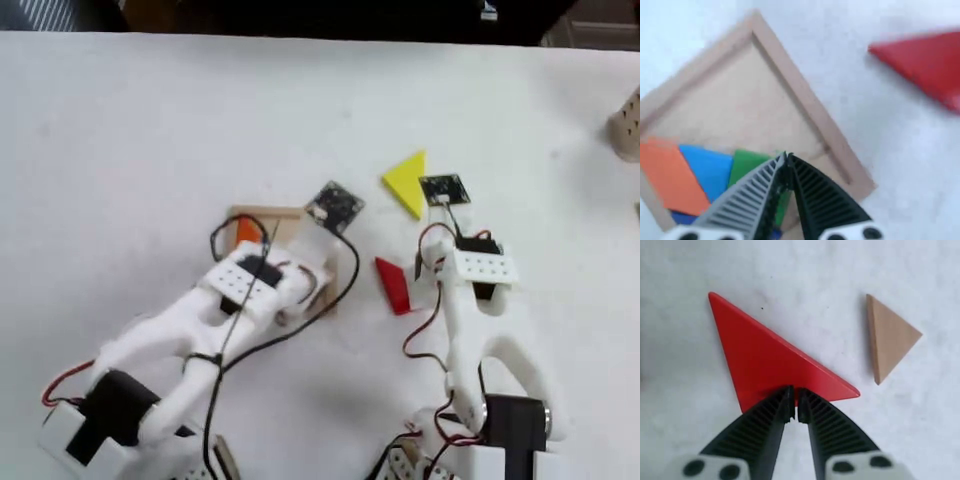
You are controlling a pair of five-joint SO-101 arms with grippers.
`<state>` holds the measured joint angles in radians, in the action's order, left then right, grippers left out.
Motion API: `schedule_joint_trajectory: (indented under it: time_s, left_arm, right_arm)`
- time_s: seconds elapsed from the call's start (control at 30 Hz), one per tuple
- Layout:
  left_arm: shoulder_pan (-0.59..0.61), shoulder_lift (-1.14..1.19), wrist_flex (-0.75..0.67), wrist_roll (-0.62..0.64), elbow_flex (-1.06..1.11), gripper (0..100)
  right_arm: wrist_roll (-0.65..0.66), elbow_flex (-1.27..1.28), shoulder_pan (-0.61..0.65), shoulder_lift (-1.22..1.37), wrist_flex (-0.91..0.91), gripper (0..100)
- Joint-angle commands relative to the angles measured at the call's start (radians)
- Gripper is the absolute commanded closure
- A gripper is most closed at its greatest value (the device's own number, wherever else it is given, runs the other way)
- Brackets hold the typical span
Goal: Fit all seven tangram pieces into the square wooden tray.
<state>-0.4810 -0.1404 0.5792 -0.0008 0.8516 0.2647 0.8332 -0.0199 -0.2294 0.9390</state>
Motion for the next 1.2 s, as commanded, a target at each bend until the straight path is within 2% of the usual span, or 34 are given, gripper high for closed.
schedule_joint_trajectory:
  time_s: [0.0, 0.17, 0.47, 0.57, 0.9, 1.17]
  left_arm:
    - [0.013, 0.022, -0.153, 0.146, -0.066, 98]
    - [0.015, 0.180, -0.170, 0.124, -0.132, 98]
    - [0.091, 0.208, 0.037, 0.126, -0.206, 98]
    - [0.099, 0.177, 0.057, 0.126, -0.195, 98]
    - [0.094, 0.008, -0.052, 0.120, -0.058, 98]
    - [0.101, -0.285, -0.072, 0.120, 0.109, 97]
  right_arm:
    - [0.012, -0.008, 0.012, -0.036, -0.016, 97.8]
    - [0.012, -0.008, 0.012, -0.036, -0.016, 97.8]
    - [0.012, -0.008, 0.008, -0.036, -0.018, 97.8]
    - [0.012, -0.008, 0.010, -0.036, -0.018, 97.8]
    - [0.012, -0.008, 0.010, -0.036, -0.018, 97.8]
    - [0.011, -0.008, 0.007, -0.036, -0.018, 97.8]
